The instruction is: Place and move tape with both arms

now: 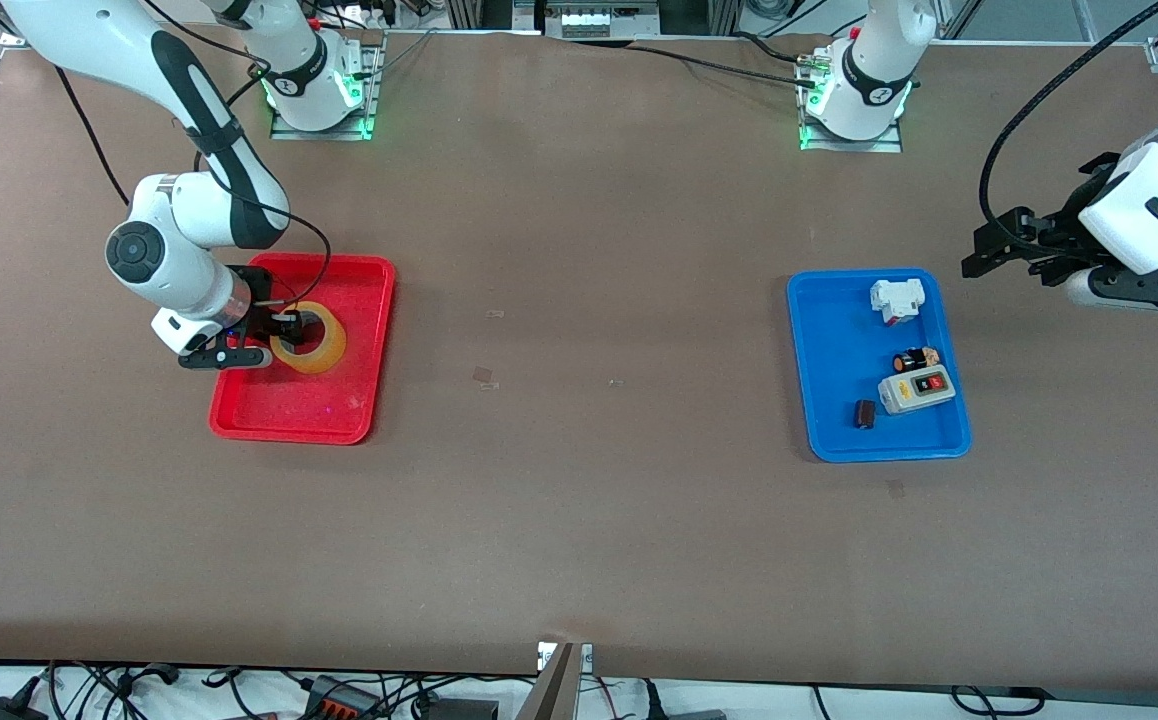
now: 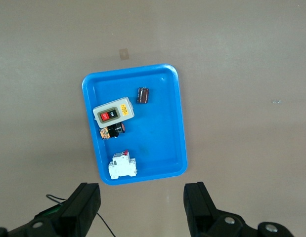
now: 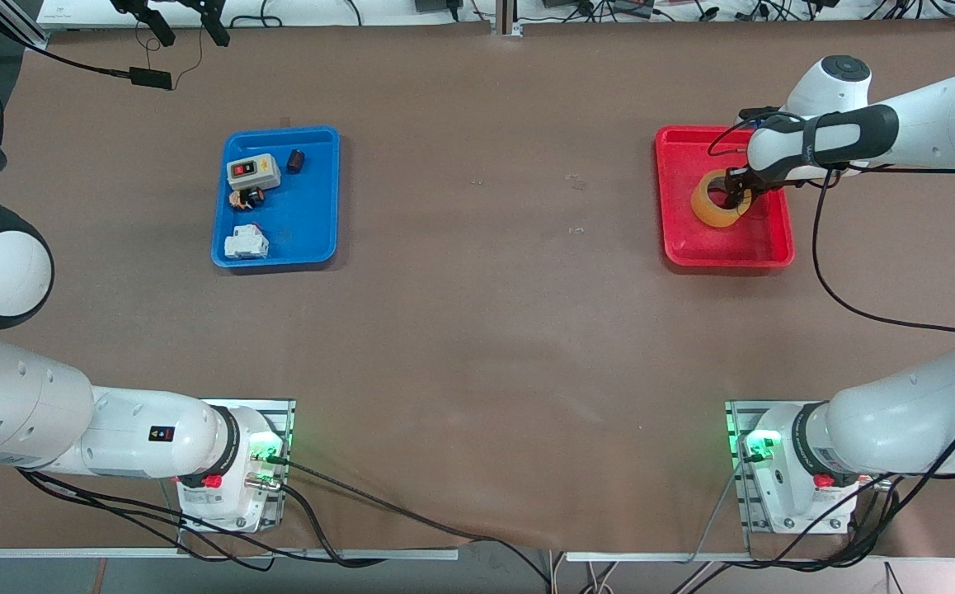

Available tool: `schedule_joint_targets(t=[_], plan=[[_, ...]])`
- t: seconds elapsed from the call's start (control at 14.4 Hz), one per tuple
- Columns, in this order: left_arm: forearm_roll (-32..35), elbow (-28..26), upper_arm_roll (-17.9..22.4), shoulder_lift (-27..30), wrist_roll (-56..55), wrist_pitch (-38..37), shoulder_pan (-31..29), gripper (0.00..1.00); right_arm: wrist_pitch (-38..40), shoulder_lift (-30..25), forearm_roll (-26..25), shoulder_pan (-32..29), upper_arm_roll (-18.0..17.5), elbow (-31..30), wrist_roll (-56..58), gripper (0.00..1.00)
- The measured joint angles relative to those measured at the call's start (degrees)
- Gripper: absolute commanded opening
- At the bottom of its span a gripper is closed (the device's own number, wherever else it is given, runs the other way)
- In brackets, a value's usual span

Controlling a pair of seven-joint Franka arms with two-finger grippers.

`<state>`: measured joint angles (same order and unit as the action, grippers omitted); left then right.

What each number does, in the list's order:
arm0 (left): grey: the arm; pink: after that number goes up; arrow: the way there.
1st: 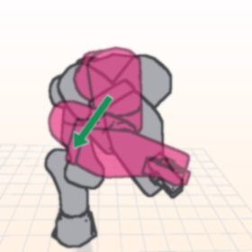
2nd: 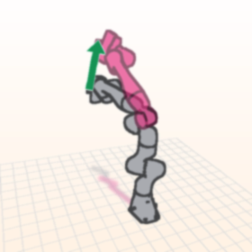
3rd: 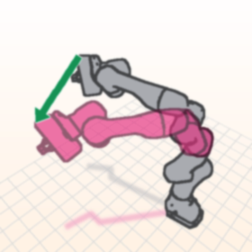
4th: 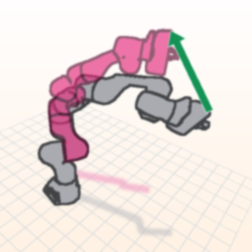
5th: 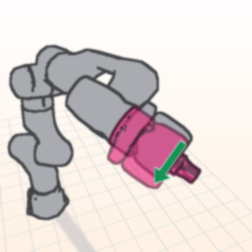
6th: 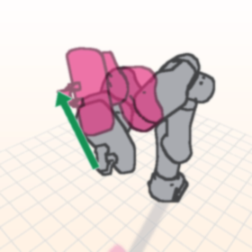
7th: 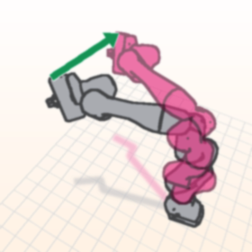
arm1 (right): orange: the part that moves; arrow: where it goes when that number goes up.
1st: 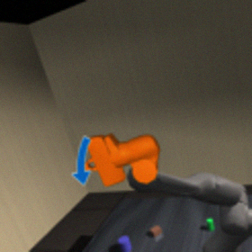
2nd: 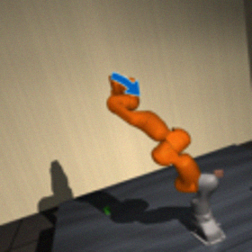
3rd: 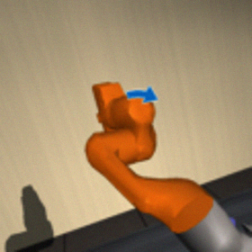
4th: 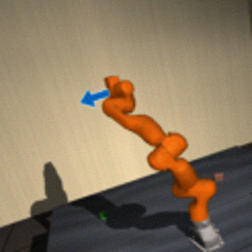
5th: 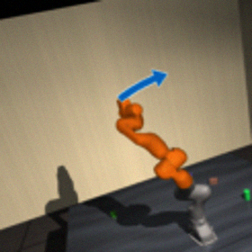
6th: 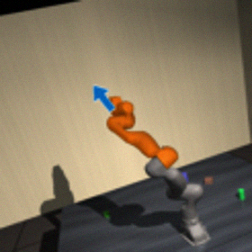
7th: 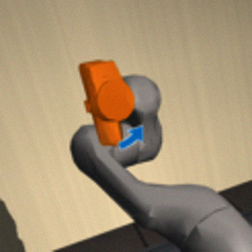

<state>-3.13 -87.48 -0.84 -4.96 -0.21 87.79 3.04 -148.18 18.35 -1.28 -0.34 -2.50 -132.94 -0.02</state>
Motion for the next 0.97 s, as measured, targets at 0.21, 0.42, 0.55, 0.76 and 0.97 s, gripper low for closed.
schedule_joint_targets(t=[0.21, 0.42, 0.55, 0.76, 0.97], plan=[[0.0, 0.0, 0.0, 0.0, 0.0, 0.0, 0.0, 1.0, -0.03, -0.27, 0.0, 0.0, 0.0, 0.95, -0.41, 0.96], [0.0, 0.0, 0.0, 0.0, 0.0, 0.0, 0.0, 1.0, 2.03, -2.34, 0.0, 0.02, -0.01, 3.2, -0.65, 0.96], [0.0, 0.0, 0.0, 0.0, 0.0, 0.0, 0.0, 1.0, 6.37, -4.67, 0.0, 0.02, -0.01, 6.34, -1.18, 0.96], [0.0, 0.0, 0.0, 0.0, 0.0, 0.0, -0.01, 1.0, 12.37, -7.7, 0.01, -0.06, 0.02, 11.75, -1.42, 0.96], [0.0, 0.0, 0.0, 0.0, 0.0, 0.0, -0.01, 1.0, 21.13, -9.9, 0.01, -0.08, 0.03, 18.37, -1.47, 0.96]])
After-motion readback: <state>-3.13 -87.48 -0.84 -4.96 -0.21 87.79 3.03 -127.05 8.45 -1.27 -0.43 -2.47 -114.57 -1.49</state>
